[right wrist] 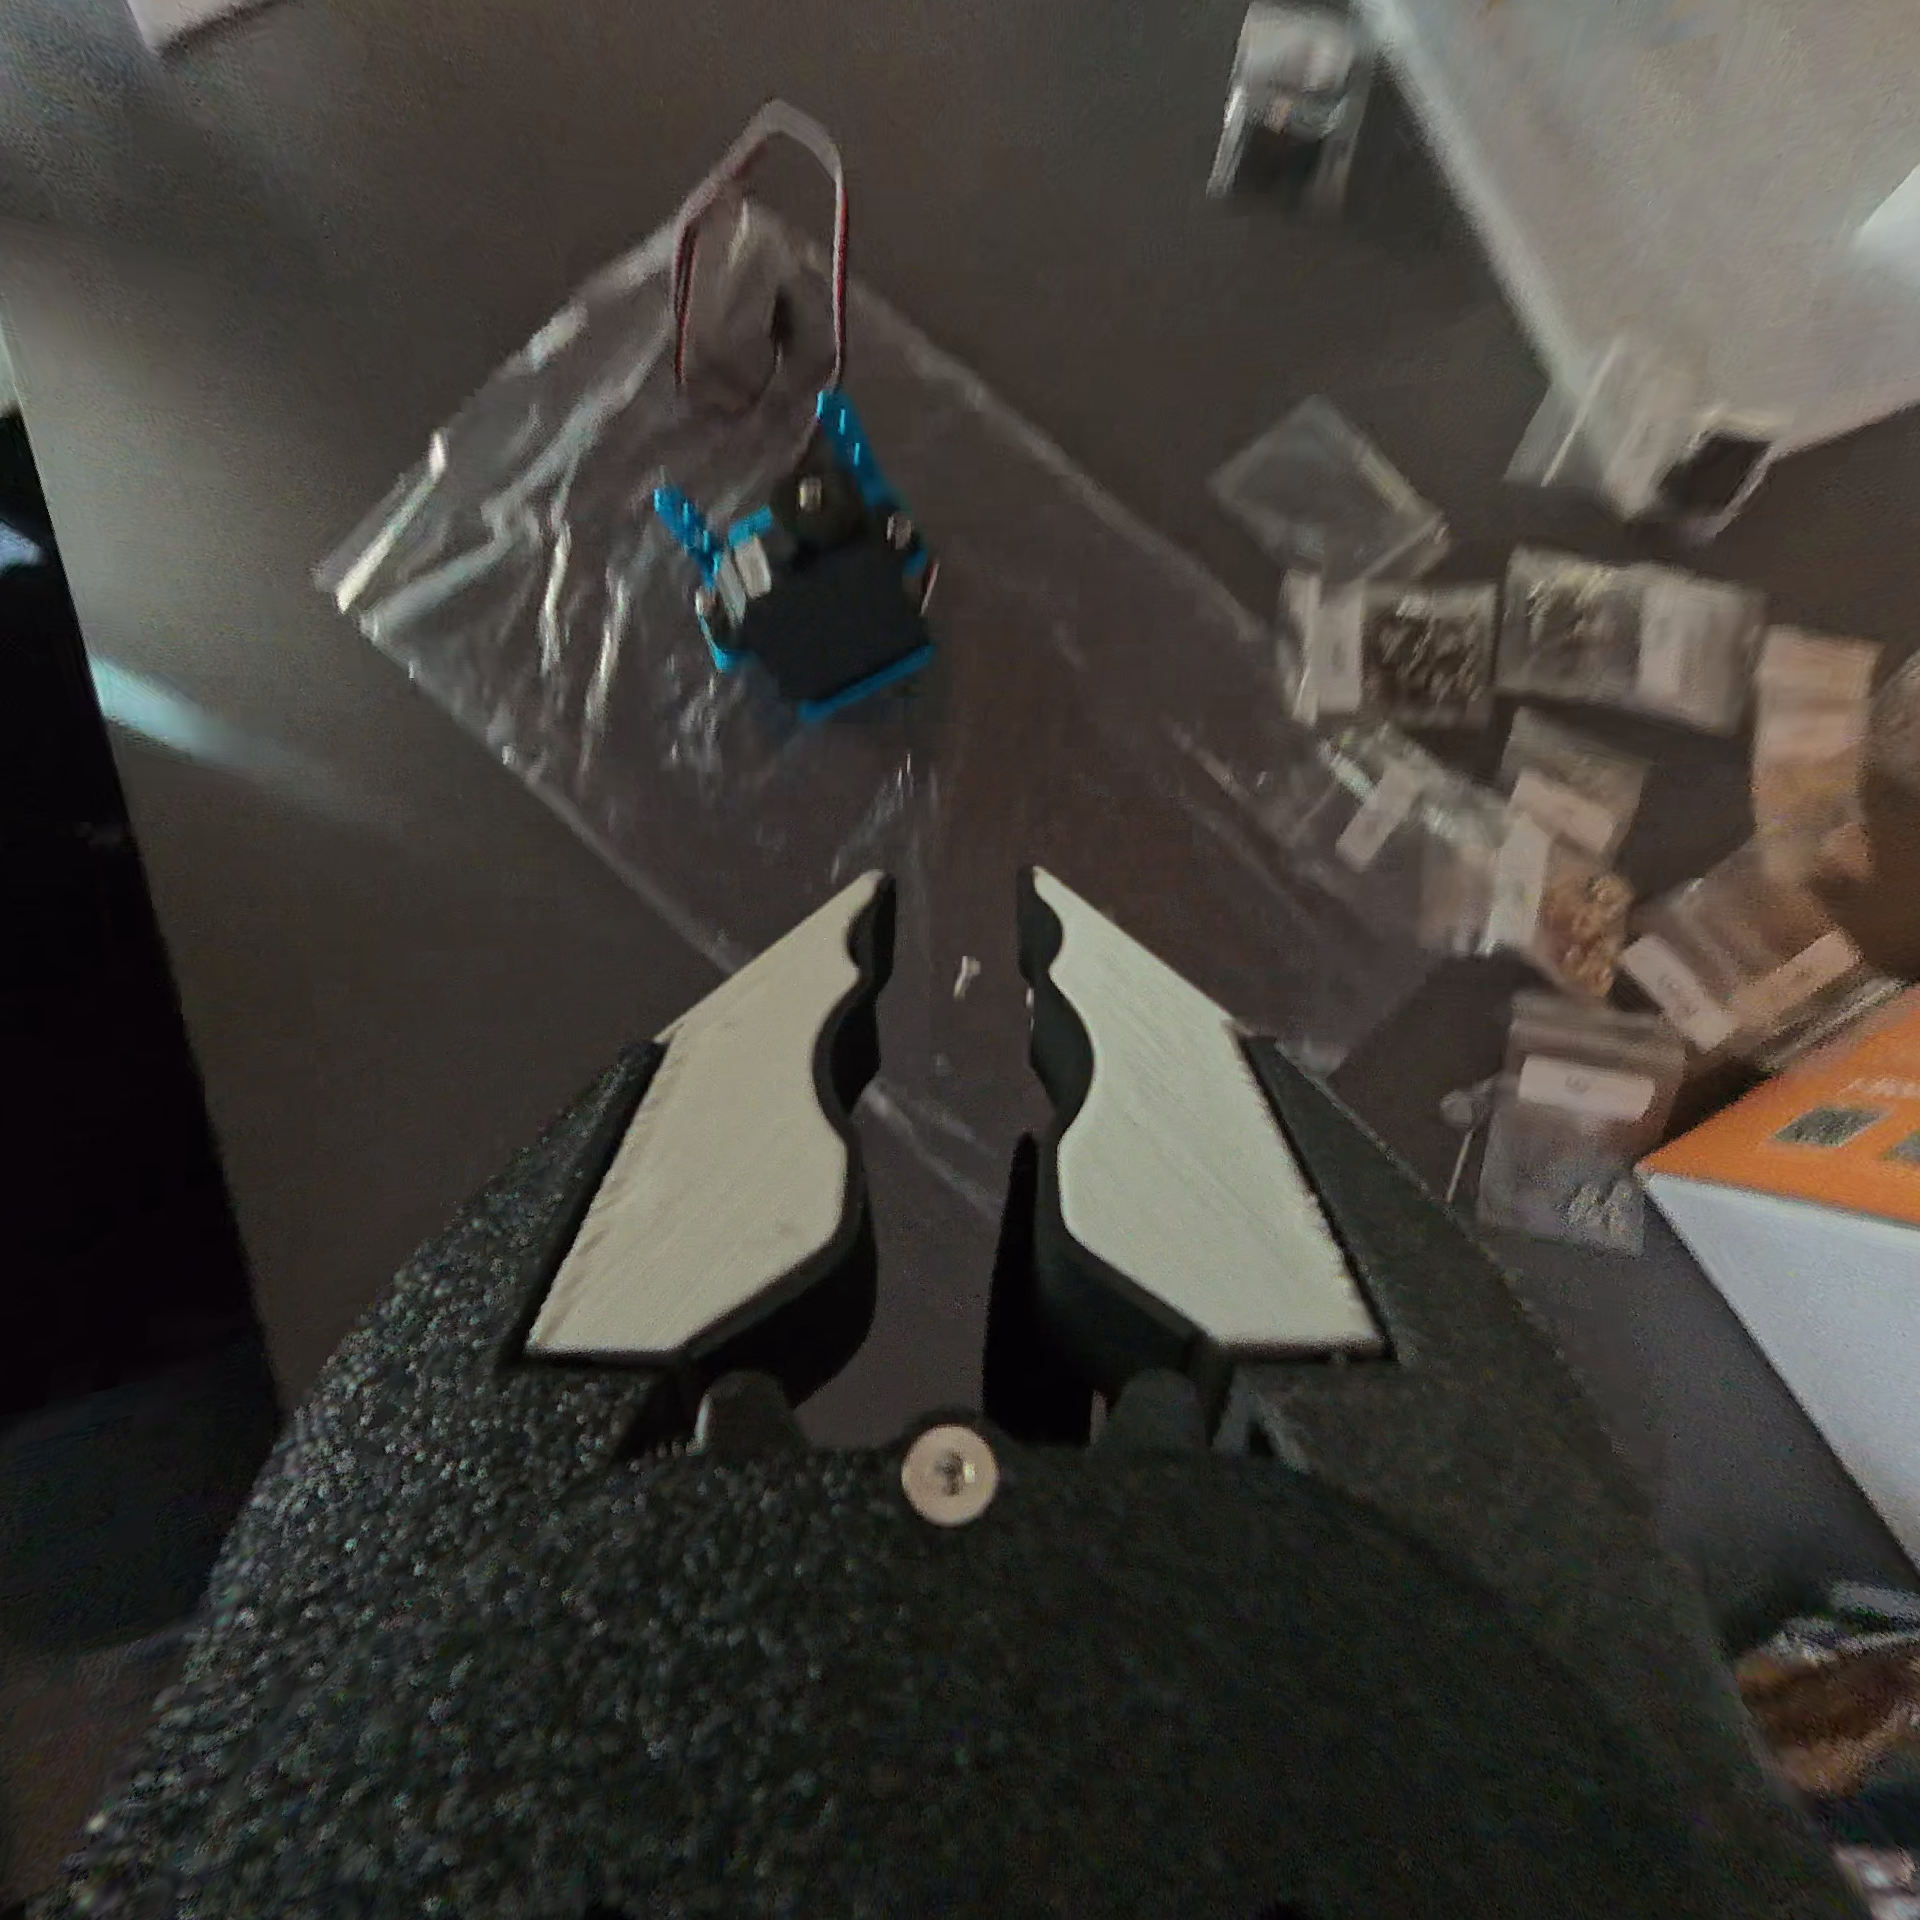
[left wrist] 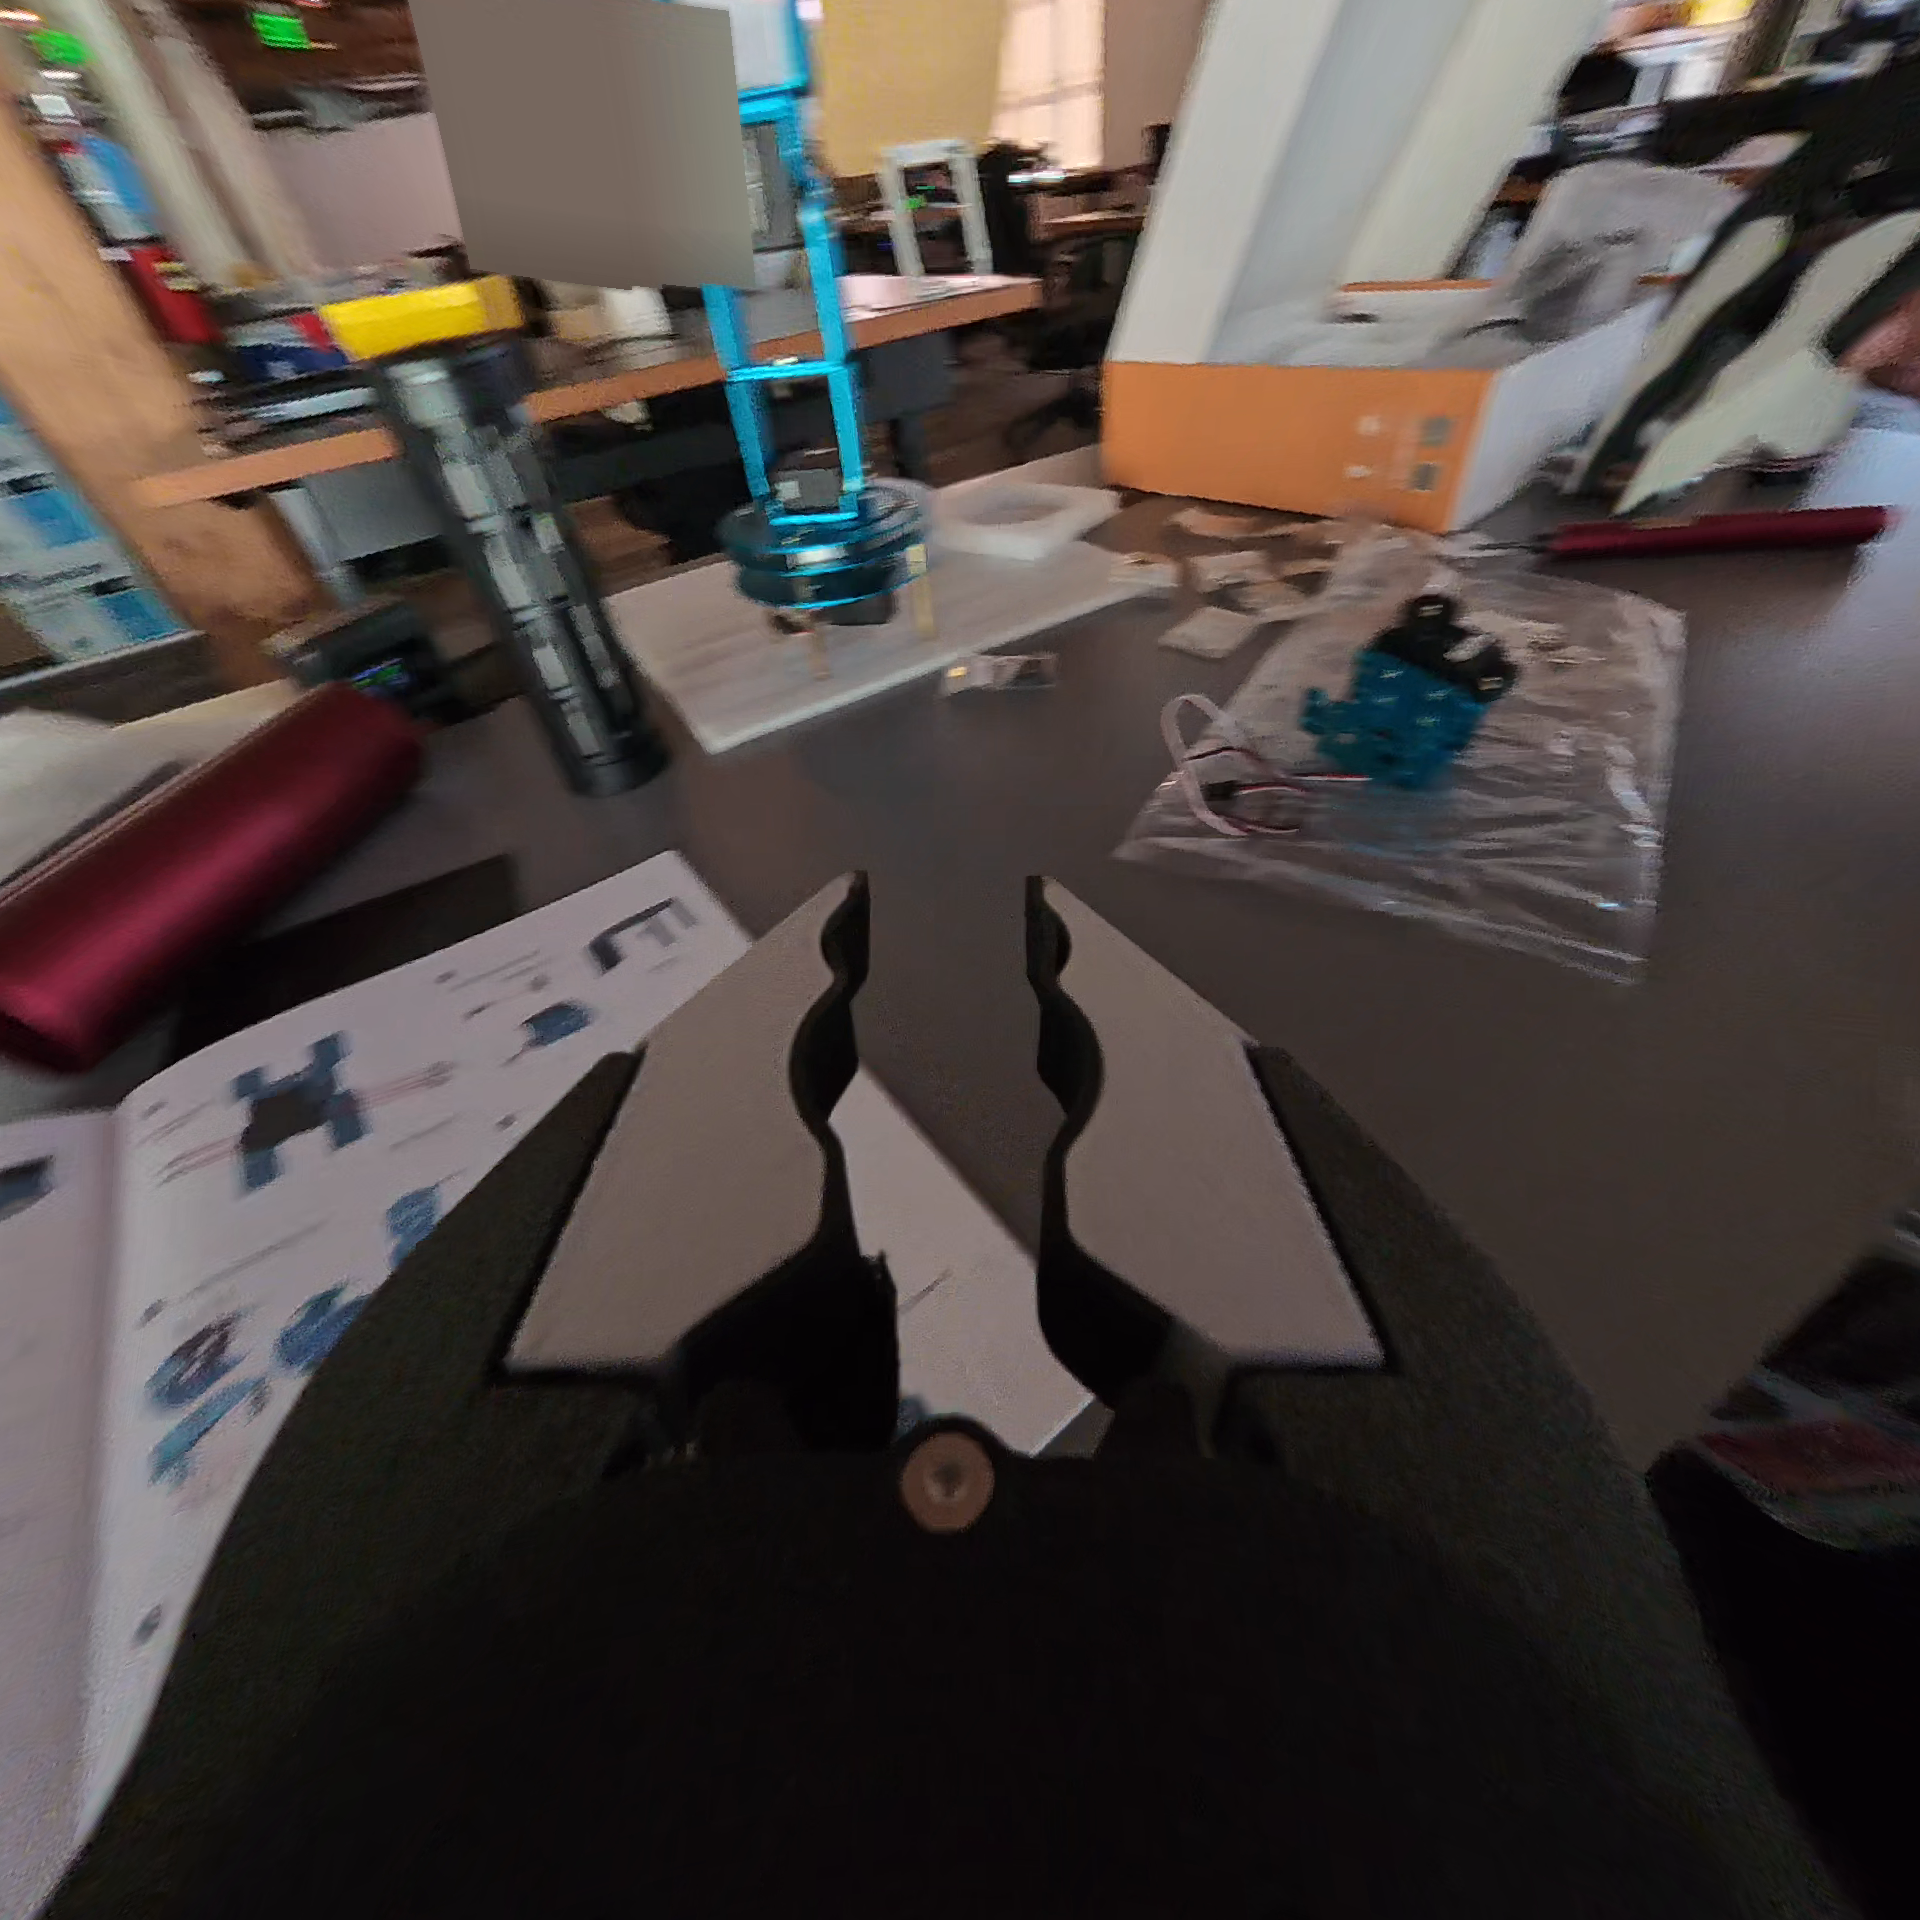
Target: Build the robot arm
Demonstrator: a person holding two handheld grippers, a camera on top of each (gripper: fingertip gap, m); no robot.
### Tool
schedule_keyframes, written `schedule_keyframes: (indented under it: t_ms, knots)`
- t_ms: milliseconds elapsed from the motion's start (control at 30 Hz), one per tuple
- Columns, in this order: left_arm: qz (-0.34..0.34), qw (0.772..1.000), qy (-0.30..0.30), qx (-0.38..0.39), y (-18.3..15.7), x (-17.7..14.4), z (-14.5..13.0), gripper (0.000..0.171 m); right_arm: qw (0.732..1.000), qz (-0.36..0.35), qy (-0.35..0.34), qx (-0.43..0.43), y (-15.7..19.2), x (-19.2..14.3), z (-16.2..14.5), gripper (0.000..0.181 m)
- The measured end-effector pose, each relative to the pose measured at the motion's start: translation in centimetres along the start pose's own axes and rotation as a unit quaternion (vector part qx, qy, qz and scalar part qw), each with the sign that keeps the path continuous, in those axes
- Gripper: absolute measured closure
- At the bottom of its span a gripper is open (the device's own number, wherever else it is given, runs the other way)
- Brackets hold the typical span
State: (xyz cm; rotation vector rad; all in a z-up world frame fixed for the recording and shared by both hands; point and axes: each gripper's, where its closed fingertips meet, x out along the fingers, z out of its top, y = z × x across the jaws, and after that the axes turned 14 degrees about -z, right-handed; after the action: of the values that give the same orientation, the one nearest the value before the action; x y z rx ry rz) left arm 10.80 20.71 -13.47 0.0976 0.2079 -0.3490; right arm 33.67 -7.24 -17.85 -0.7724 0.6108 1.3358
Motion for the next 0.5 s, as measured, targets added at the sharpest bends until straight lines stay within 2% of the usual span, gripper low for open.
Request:
schedule_keyframes:
  t_ms: [100,233,433,500]
  knots:
    - [-0.098,0.995,0.029,0.015,-3.2,3.0,0.9,0.142,0.998,0.026,0.052,-0.029,0.9,0.9,-1.8,0.163]
    - [-0.184,0.981,0.059,0.021,-5.9,6.4,1.6,0.141,0.989,0.034,0.14,-0.039,1.1,2.9,-4.2,0.167]
    - [-0.224,0.972,0.066,0.021,-7.2,8.2,1.9,0.141,0.984,0.03,0.173,-0.025,0.9,4.4,-5.2,0.167]
    - [-0.234,0.97,0.062,0.01,-7.5,8.2,1.7,0.141,0.984,0.018,0.177,-0.03,0.6,4.6,-5.2,0.174]
